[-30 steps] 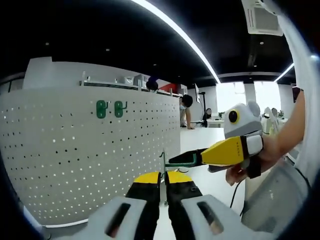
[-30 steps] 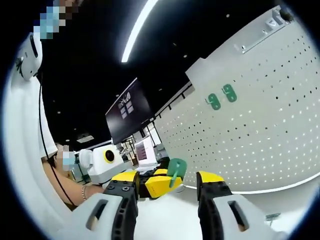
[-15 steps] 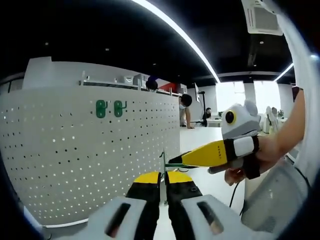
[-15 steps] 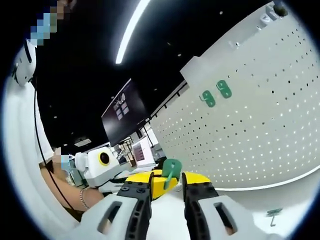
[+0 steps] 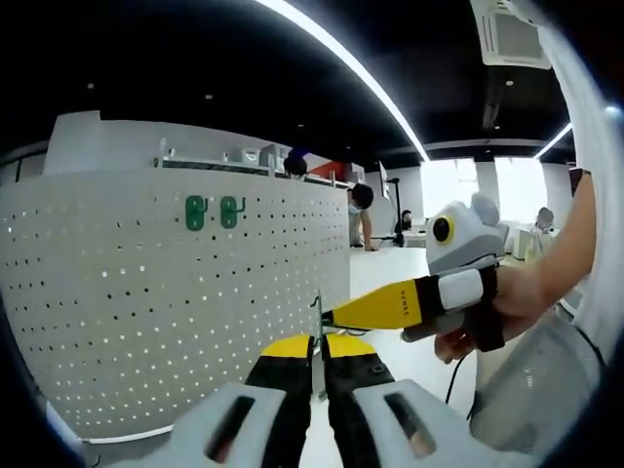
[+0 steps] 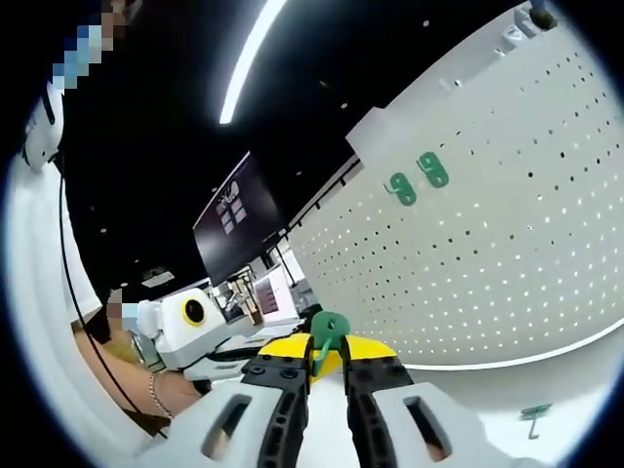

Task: Insert the hook assembly into the mounting plate slot until the hook locks in place.

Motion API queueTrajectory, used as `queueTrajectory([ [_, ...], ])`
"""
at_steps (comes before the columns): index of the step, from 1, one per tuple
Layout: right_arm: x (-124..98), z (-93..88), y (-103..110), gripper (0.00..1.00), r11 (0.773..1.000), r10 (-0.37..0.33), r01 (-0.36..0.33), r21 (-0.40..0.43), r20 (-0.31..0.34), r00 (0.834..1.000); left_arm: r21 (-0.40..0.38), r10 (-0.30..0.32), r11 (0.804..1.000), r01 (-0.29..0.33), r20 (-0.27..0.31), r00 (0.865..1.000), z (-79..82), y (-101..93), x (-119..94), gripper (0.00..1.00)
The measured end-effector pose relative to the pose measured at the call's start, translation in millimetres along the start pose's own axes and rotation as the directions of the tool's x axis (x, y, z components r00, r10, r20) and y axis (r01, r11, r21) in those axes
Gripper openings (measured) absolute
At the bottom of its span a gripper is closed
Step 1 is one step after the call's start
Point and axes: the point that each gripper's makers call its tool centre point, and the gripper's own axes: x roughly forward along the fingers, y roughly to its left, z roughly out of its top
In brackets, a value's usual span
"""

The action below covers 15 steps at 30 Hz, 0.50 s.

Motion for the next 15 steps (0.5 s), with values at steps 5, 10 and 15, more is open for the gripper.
queueTrajectory([
  [5, 2.1, -4.5, 0.9, 0.08, 1.0, -0.014, 0.014, -0.009, -0.021, 1.0, -0.001, 0.01, 1.0, -0.01, -0.007, 1.0, -2.1, 0.9, -0.3, 0.03],
  [10, 2.1, -3.4, -2.2, 0.05, 1.0, -0.023, 0.023, -0.002, -0.015, 1.0, 0.0, 0.019, 1.0, -0.019, -0.01, 1.0, -2.6, 0.2, 0.8, 0.04],
  [15, 3.1, -3.6, -3.8, 0.04, 0.999, -0.035, 0.035, -0.004, -0.015, 0.999, 0.0, 0.028, 1.0, -0.028, -0.012, 1.0, -2.6, 1.1, 0.6, 0.03],
])
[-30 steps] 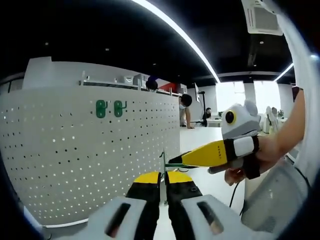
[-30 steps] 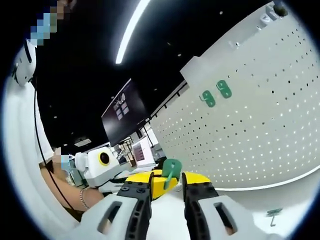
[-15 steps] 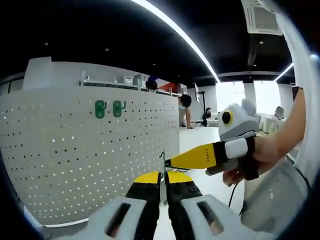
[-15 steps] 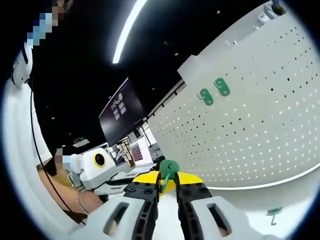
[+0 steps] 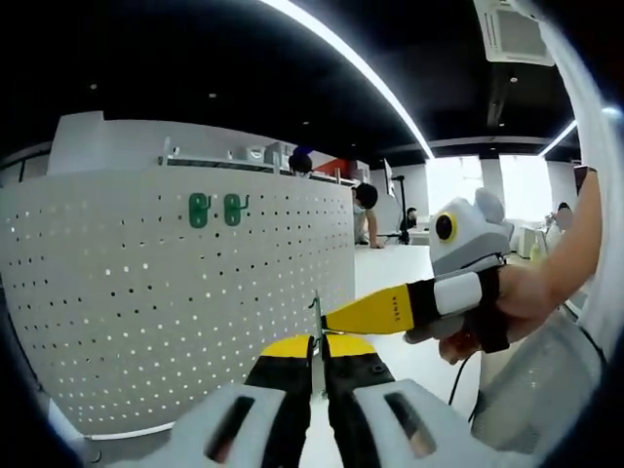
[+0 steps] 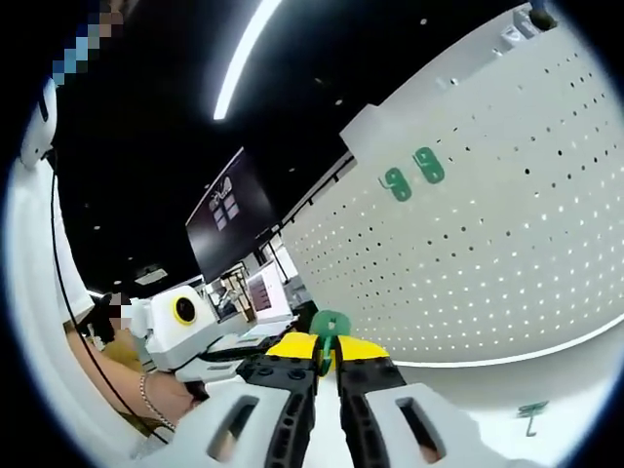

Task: Insert the hook assembly into the mounting plate slot until the hook locks in place.

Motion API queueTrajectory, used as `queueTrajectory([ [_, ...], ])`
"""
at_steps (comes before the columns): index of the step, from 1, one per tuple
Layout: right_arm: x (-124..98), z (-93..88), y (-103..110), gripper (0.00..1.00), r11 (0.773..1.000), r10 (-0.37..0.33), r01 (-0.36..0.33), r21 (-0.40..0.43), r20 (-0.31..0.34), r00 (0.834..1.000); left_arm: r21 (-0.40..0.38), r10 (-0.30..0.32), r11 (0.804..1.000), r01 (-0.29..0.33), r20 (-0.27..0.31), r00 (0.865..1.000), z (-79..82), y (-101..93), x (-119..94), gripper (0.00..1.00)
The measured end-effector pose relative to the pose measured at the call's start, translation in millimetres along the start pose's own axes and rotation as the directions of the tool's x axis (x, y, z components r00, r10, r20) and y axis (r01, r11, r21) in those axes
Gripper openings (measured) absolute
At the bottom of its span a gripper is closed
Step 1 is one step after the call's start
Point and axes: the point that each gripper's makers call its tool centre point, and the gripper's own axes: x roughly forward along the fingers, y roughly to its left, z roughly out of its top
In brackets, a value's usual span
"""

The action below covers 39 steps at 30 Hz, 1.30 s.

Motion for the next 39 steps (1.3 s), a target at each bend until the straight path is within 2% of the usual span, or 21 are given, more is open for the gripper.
queueTrajectory([
  [15, 0.5, 1.9, -1.4, 0.02, 0.997, -0.018, 0.017, 0.072, 0.021, 1.0, -0.001, 0.012, 1.0, -0.012, 0.003, 1.0, 0.3, 0.4, 0.7, 0.03],
  [18, 0.2, 3.4, 1.7, 0.02, 0.999, -0.027, 0.026, 0.036, 0.036, 0.999, 0.0, 0.013, 1.0, -0.013, 0.009, 1.0, 1.2, -0.2, 1.2, 0.03],
  [21, 0.3, 3.2, -0.3, 0.01, 0.995, -0.033, 0.029, 0.096, 0.04, 0.999, -0.006, 0.012, 1.0, -0.012, 0.009, 1.0, 1.0, -0.1, 1.4, 0.03],
  [39, -0.9, 3.8, -2.1, 0.0, 0.987, -0.04, 0.033, 0.156, 0.039, 0.998, 0.002, 0.003, 1.0, -0.003, 0.008, 1.0, 1.1, -1.2, 3.3, 0.04],
])
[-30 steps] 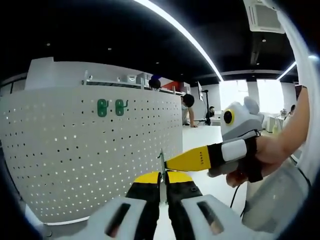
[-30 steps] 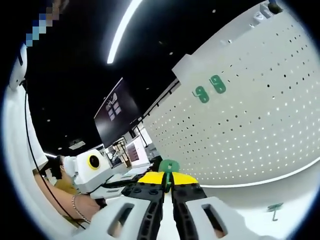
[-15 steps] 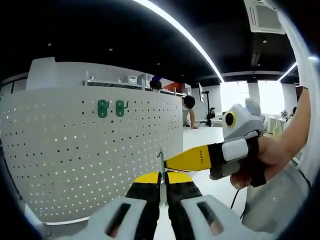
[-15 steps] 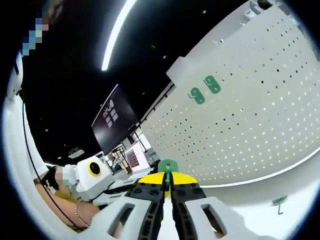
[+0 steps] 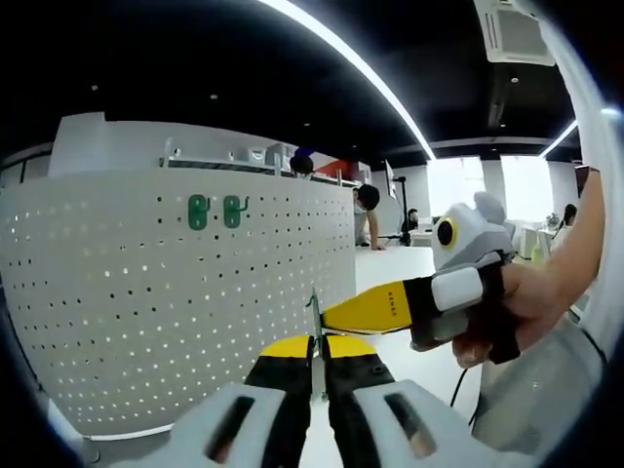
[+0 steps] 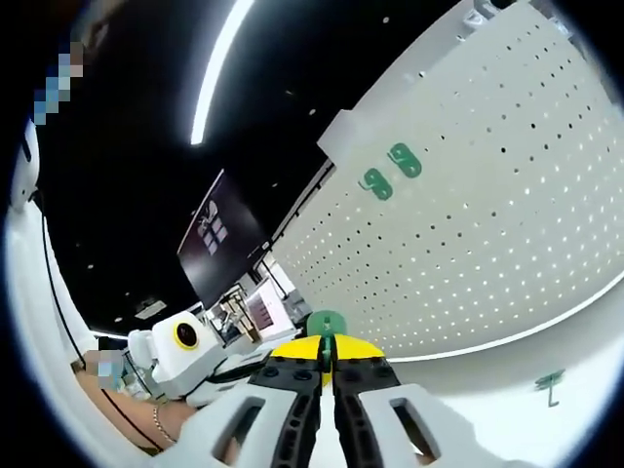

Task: Insert the hook assembly into the mounting plate slot until the hook locks in place.

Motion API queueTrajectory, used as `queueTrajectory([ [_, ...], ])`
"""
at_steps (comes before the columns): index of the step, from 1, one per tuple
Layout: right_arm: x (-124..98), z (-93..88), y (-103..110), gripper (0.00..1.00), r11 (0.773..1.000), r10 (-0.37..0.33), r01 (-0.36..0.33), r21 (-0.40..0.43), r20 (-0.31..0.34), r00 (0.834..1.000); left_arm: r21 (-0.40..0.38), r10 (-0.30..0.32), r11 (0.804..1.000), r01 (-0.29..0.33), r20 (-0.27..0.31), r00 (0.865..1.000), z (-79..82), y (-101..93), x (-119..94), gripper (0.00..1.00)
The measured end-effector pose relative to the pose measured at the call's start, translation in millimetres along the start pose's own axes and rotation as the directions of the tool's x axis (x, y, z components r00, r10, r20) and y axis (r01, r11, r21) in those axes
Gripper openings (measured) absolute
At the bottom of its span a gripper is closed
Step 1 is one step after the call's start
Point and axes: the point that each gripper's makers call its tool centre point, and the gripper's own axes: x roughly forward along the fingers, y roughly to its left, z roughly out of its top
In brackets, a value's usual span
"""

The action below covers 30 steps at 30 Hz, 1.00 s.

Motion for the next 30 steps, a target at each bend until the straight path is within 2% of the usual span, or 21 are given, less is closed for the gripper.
queueTrajectory([
  [11, -1, 0.4, -1, 0.0, 1.0, -0.004, 0.004, 0.001, -0.004, 1.0, 0.017, 0.009, 1.0, -0.009, -0.003, 1.0, 0.3, -0.7, 1, 0.05],
  [16, -1, -0.7, -1, 0.0, 1.0, -0.002, 0.002, 0.003, -0.004, 1.0, 0.019, 0.004, 1.0, -0.004, -0.026, 1.0, -3.0, -1.1, 2, 0.08],
  [19, -1, -1.3, -1, 0.0, 1.0, -0.002, 0.002, 0.011, -0.006, 1.0, -0.002, 0.004, 1.0, -0.004, -0.04, 0.999, -6.7, -0.8, 2, 0.16],
  [21, -1, -1.2, -1, 0.0, 1.0, -0.002, 0.003, 0.009, -0.005, 1.0, -0.007, 0.008, 1.0, -0.008, -0.071, 0.997, -13.5, -0.7, 2, 0.23],
  [26, -1, -2.2, -1, 0.0, 1.0, -0.001, 0.001, 0.018, -0.011, 1.0, -0.008, 0.001, 1.0, -0.001, -0.091, 0.996, -20.0, -4.0, 3, 0.4],
  [30, -1, -2.8, -2, 0.0, 1.0, -0.002, 0.002, 0.03, -0.009, 1.0, -0.028, 0.008, 1.0, -0.012, -0.117, 0.993, -26.6, -2.8, 4, 0.59],
])
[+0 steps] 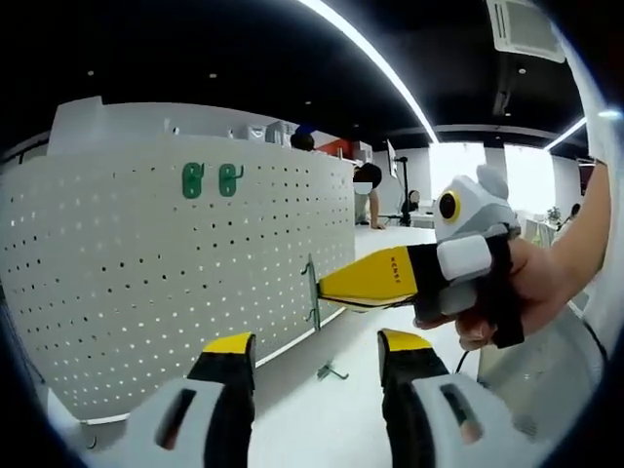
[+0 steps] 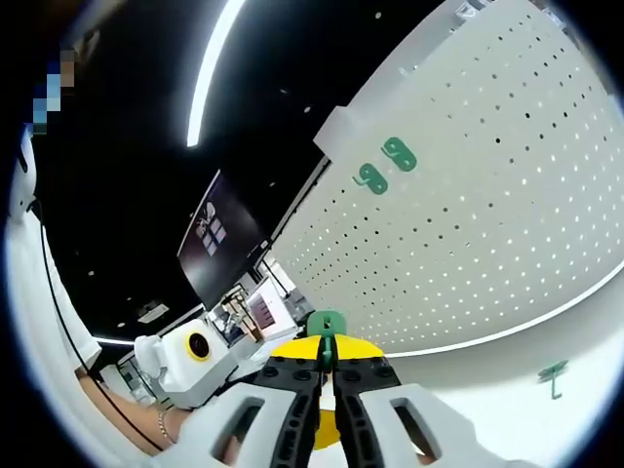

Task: Insert the hook assembly into the mounting plate slot until the hook locks in place.

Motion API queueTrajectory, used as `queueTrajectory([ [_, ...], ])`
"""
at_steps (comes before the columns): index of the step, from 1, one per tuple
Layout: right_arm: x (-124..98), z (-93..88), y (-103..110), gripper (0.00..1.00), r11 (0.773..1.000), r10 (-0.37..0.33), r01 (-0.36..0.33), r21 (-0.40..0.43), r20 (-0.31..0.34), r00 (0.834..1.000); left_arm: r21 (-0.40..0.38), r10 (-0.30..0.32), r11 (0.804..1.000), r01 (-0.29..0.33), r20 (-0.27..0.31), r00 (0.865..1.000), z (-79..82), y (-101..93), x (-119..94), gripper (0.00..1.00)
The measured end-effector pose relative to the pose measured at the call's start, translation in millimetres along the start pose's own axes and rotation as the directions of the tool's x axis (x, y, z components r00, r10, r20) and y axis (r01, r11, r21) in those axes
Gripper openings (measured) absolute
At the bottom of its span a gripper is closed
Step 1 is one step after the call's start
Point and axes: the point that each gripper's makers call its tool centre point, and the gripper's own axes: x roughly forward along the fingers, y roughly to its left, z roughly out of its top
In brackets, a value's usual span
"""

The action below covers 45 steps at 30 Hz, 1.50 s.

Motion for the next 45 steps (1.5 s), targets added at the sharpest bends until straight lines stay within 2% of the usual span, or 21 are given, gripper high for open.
queueTrajectory([
  [4, 0, -0.4, 0, 0.0, 1.0, 0.0, 0.0, 0.005, -0.002, 1.0, -0.009, 0.006, 1.0, -0.006, -0.001, 1.0, -2.4, 2.4, 0, 0.71],
  [9, -1, -1.2, -1, 0.0, 1.0, -0.003, 0.003, 0.012, -0.004, 1.0, -0.031, 0.011, 0.999, -0.011, -0.028, 1.0, -11.0, 6.1, 3, 0.93],
  [14, -1, -1.8, -1, 0.0, 1.0, -0.004, 0.004, 0.016, -0.007, 1.0, -0.024, 0.014, 1.0, -0.015, -0.032, 0.999, -11.8, 6.4, 2, 0.97],
  [21, 0, -1.5, -1, 0.0, 1.0, -0.007, 0.007, 0.007, -0.008, 1.0, -0.038, 0.015, 0.999, -0.016, -0.033, 0.999, -13.3, 6.2, 2, 0.96],
  [25, -1, 3.2, 1, 0.0, 0.998, -0.024, 0.023, -0.052, -0.003, 1.0, -0.039, 0.014, 0.999, -0.015, -0.034, 0.999, -13.9, 6.2, 1, 0.95],
  [26, -1, 4.5, 1, 0.0, 0.995, -0.034, 0.033, -0.093, -0.008, 0.999, -0.04, 0.015, 0.999, -0.016, -0.036, 0.999, -14.3, 6.5, 1, 0.95],
  [29, -1, 6.1, -2, 0.0, 0.971, -0.09, 0.082, -0.223, -0.027, 0.996, -0.045, 0.015, 0.999, -0.017, -0.041, 0.999, -16.1, 7.0, 1, 0.95],
  [33, -3, 13.3, -5, 0.0, 0.931, -0.155, 0.14, -0.337, -0.017, 0.988, -0.048, 0.006, 0.999, -0.008, -0.037, 0.999, -14.7, 4.7, 2, 0.95],
  [34, -4, 14.9, -9, 0.0, 0.901, -0.189, 0.167, -0.4, -0.016, 0.982, -0.046, 0.006, 0.999, -0.007, -0.039, 0.999, -15.1, 4.4, 2, 0.95],
  [37, -7, 17.2, -15, 0.0, 0.851, -0.249, 0.217, -0.478, -0.004, 0.968, -0.053, 0.002, 0.999, -0.004, -0.039, 0.999, -15.5, 3.4, 2, 0.95],
  [38, -9, 18.4, -19, 0.0, 0.81, -0.287, 0.245, -0.532, 0.004, 0.958, -0.05, 0.001, 0.999, -0.003, -0.039, 0.999, -15.5, 3.1, 2, 0.94],
  [39, -9, 19.1, -19, 0.0, 0.797, -0.295, 0.252, -0.549, 0.01, 0.955, -0.05, 0.0, 0.999, -0.002, -0.04, 0.999, -15.7, 3.0, 2, 0.94],
  [40, -9, 20.0, -20, 0.0, 0.8, -0.304, 0.267, -0.537, 0.021, 0.953, -0.052, -0.001, 0.999, -0.001, -0.041, 0.999, -15.8, 2.9, 2, 0.94],
  [41, -10, 20.3, -22, 0.0, 0.793, -0.321, 0.281, -0.541, 0.021, 0.947, -0.054, -0.001, 0.999, -0.002, -0.04, 0.999, -15.8, 2.9, 2, 0.94],
  [45, -9, 21.1, -23, 0.0, 0.796, -0.324, 0.284, -0.535, 0.02, 0.946, -0.057, 0.002, 0.998, -0.004, -0.042, 0.999, -16.8, 4.0, 2, 0.94],
])
